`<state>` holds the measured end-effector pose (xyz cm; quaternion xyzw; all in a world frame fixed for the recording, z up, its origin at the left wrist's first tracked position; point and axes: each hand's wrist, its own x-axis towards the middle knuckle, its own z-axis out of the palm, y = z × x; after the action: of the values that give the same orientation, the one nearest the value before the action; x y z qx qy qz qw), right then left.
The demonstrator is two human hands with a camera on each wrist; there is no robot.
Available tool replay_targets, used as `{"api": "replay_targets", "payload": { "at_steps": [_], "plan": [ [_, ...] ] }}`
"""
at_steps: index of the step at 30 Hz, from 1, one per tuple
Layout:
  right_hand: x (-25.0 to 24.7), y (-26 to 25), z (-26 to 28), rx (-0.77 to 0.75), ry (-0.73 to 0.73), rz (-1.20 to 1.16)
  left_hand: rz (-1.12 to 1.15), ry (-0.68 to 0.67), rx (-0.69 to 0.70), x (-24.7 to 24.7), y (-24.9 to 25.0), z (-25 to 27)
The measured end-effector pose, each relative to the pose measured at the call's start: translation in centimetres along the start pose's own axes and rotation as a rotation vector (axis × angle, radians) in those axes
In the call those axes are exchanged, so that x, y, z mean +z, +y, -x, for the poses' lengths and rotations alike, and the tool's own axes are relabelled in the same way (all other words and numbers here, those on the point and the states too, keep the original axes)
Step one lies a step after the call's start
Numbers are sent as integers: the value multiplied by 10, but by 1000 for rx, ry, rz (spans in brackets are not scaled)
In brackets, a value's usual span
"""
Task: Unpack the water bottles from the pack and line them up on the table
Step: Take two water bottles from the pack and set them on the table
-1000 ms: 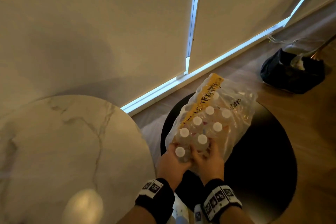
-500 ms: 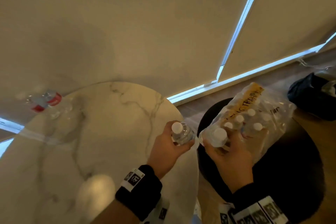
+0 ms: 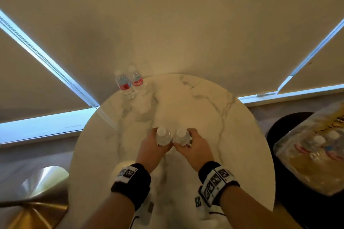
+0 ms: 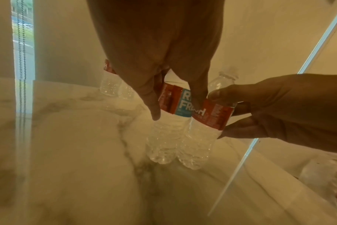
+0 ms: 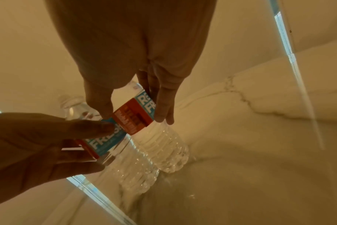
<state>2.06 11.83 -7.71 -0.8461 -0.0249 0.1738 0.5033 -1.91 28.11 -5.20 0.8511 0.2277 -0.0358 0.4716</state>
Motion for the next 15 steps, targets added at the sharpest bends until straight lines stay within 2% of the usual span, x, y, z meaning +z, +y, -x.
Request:
{"api": "replay_targets", "payload": {
  "at_steps": [3, 6, 9, 12, 15],
  "plan": [
    [10, 0, -2, 8, 23, 11, -9, -37, -6, -3, -9, -2],
    [4, 0, 1, 41, -45, 15, -62, -71, -42, 0, -18, 5],
    [-20, 10, 15, 106, -101, 46, -323, -238, -72, 11, -29, 34],
    [-63, 43, 36, 166, -22, 46, -459, -357, -89, 30, -34, 72],
    [-122, 86, 60, 240, 142, 53, -410, -416, 48, 64, -12, 91]
  ]
}}
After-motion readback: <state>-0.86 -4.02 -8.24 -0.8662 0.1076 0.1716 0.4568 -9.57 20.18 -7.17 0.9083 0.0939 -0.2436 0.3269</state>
